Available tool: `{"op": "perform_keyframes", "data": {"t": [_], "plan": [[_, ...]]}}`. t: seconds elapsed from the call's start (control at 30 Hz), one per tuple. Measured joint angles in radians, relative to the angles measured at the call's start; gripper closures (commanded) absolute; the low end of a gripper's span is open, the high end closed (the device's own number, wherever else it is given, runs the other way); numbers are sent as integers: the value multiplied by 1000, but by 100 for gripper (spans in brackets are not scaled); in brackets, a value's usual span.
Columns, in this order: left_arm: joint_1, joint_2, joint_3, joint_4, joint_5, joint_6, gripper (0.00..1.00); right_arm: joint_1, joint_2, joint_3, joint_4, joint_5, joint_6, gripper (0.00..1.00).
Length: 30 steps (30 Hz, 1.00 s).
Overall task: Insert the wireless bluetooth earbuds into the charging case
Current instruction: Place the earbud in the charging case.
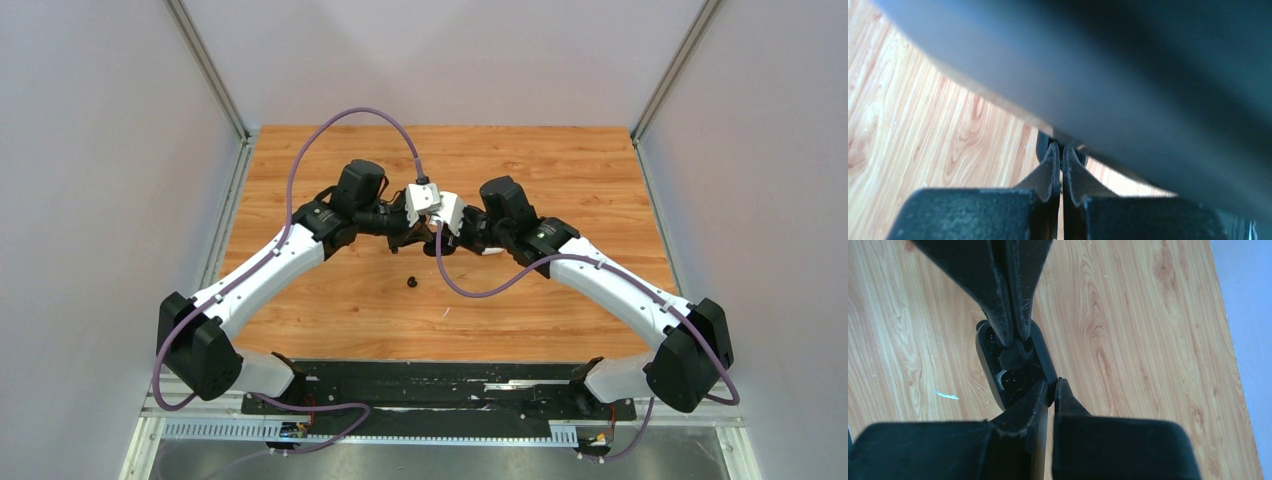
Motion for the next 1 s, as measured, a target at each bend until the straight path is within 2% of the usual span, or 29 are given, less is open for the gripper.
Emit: {"op": "perform_keyframes", "data": {"t": [0.6,1.0], "plan": [[9,-89,-106,97,-11,18,100,-6,-2,2,23,-64,57,100],[0,-129,-110,48,-10,125,100,-18,-2,20,23,-62,111,100]]}}
